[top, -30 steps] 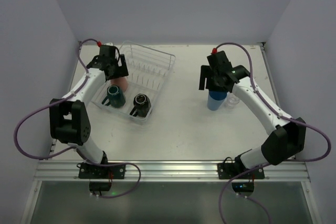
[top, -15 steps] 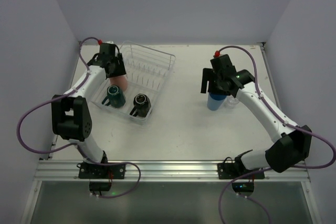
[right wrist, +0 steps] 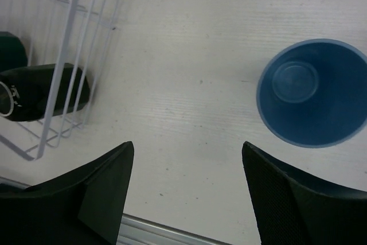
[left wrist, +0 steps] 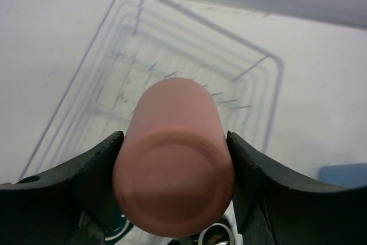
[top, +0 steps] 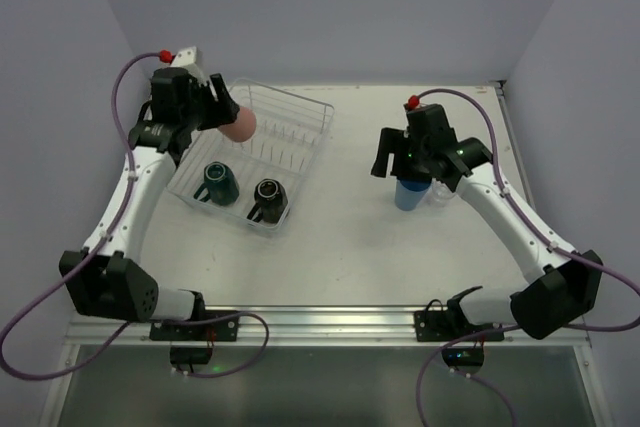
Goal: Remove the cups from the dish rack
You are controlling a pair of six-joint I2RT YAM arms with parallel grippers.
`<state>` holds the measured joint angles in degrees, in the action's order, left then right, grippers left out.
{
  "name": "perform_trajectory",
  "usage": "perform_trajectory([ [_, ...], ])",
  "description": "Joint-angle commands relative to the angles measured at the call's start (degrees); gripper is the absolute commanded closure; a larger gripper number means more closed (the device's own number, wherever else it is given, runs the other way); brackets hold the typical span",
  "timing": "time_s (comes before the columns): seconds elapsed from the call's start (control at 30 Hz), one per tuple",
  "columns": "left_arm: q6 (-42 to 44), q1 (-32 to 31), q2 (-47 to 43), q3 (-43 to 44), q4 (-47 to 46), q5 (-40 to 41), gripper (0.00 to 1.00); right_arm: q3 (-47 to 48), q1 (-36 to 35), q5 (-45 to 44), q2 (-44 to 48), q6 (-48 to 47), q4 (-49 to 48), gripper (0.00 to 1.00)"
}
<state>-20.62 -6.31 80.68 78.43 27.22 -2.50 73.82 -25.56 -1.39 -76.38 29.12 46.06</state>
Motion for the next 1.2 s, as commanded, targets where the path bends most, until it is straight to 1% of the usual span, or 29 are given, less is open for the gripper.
perform_trajectory([
  [0.0, -4.5, 0.5, -8.7, -2.0, -10.2, -18.3, 1.0, -0.8, -0.3, 10.9, 3.0, 2.8, -6.9, 0.22],
  [0.07, -7.2, 0.5, -11.2, -5.9, -15.9, -24.9, 1.0, -1.3, -0.2, 14.7, 3.5, 3.8, -9.1, 0.21],
  [0.1, -10.5, 0.5, -13.5, -8.4, -23.5, -30.5, 1.0, -1.5, -0.2, 16.7, 3.8, 4.4, -10.3, 0.21],
  [0.13, -12.2, 0.5, -14.3, -12.4, -26.3, -32.5, 1.0, -1.9, -0.1, 20.6, 4.5, 5.8, -13.2, 0.21],
  [0.17, -13.6, 0.5, -15.0, -14.3, -29.9, -34.2, 1.0, -3.0, 0.2, 22.5, 4.9, 6.5, -14.8, 0.21],
  [0.2, -16.6, 0.5, -16.0, -18.1, -36.1, -37.9, 1.0, -3.8, 0.4, 27.6, 6.1, 8.5, -19.1, 0.21],
  [0.23, -18.3, 0.5, -16.3, -20.0, -39.1, -39.3, 1.0, -6.3, 0.9, 30.8, 6.8, 9.8, -22.2, 0.21],
  [0.27, -19.7, 0.5, -16.8, -21.6, -44.3, -40.6, 1.0, -8.0, 2.3, 34.2, 7.4, 11.5, -25.4, 0.21],
  [0.3, -23.5, 0.5, -17.0, -23.4, -47.7, -43.4, 1.0, -9.6, 3.0, 37.5, 7.8, 13.3, -29.2, 0.21],
  [0.33, -25.8, 0.4, -17.1, -25.3, -51.4, -44.8, 1.0, -13.0, 3.7, 40.6, 8.1, 17.4, -36.9, 0.21],
  [0.37, -28.1, 0.4, -17.4, -29.1, -58.5, -45.7, 1.0, -14.4, 4.7, 45.5, 8.3, 19.4, -40.5, 0.21],
  [0.4, -32.8, 0.4, -17.4, -30.9, -61.9, -47.1, 1.0, -15.5, 5.0, 47.7, 8.0, 22.7, -46.4, 0.21],
  [0.47, -37.9, 0.2, -17.4, -34.6, -69.5, -48.0, 1.0, -17.5, 5.2, 50.9, 6.7, 25.1, -52.2, 0.22],
  [0.53, -39.6, -0.1, -17.4, -36.1, -72.3, -48.4, 1.0, -18.8, 5.2, 52.3, 5.9, 27.6, -56.8, 0.22],
  [0.57, -40.2, -0.5, -17.6, -37.1, -73.9, -48.3, 1.0, -19.8, 5.2, 54.4, 5.0, 29.5, -60.2, 0.22],
  [0.6, -40.8, -0.8, -17.7, -37.5, -74.5, -48.3, 1.0, -20.7, 5.2, 55.2, 4.8, 33.7, -67.1, 0.23],
  [0.67, -41.0, -1.3, -17.9, -38.3, -75.1, -48.1, 1.0, -23.3, 5.1, 56.6, 4.0, 38.1, -74.4, 0.24],
  [0.7, -41.3, -1.4, -18.0, -38.4, -75.4, -48.0, 1.0, -23.9, 5.0, 58.0, 2.9, 42.6, -81.2, 0.24],
  [0.8, -42.3, -2.0, -17.8, -38.9, -76.4, -47.8, 1.0, -24.7, 4.6, 59.0, 0.5, 48.2, -89.4, 0.25],
  [0.93, -42.7, -3.7, -16.9, -39.4, -77.3, -47.1, 1.0, -22.9, 3.1, 58.6, -1.8, 51.3, -93.8, 0.27],
  [1.07, -43.4, -5.6, -16.3, -39.9, -78.4, -46.0, 1.0, -19.9, 1.6, 58.1, -3.8, 52.2, -94.3, 0.28],
  [1.17, -43.9, -7.6, -15.6, -40.2, -79.7, -45.2, 1.0, -16.8, 0.2, 57.8, -6.1, 52.3, -94.0, 0.31],
])
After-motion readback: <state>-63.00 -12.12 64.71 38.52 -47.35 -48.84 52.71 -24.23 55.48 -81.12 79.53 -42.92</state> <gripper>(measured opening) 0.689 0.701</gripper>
